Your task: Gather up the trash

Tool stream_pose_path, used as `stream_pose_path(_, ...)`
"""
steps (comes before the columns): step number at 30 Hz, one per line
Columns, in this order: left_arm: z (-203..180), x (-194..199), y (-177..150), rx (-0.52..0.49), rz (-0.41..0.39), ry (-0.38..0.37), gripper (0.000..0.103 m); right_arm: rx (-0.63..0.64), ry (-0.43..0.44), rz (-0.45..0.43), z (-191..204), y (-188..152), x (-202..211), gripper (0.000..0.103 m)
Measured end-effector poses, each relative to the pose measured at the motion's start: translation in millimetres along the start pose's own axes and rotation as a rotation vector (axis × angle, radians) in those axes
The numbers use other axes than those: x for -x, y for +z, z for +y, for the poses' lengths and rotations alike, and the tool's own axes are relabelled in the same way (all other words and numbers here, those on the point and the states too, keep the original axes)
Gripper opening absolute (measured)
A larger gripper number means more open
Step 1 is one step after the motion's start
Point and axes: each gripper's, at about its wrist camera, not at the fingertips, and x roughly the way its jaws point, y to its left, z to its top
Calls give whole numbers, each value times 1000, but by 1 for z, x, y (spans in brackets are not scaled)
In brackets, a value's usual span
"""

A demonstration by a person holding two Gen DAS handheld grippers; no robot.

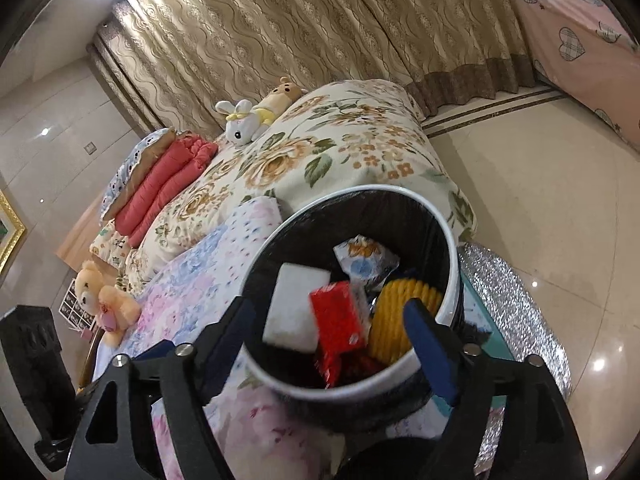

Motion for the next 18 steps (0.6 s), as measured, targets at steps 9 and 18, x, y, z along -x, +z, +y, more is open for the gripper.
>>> stream_pose_path(9,20,64,-44,51,-124,53,75,85,-1,-116,38,-45,41,95)
stream_pose_path(18,34,116,-79,58,-235,132,80,164,-19,-160,64,-77,58,97)
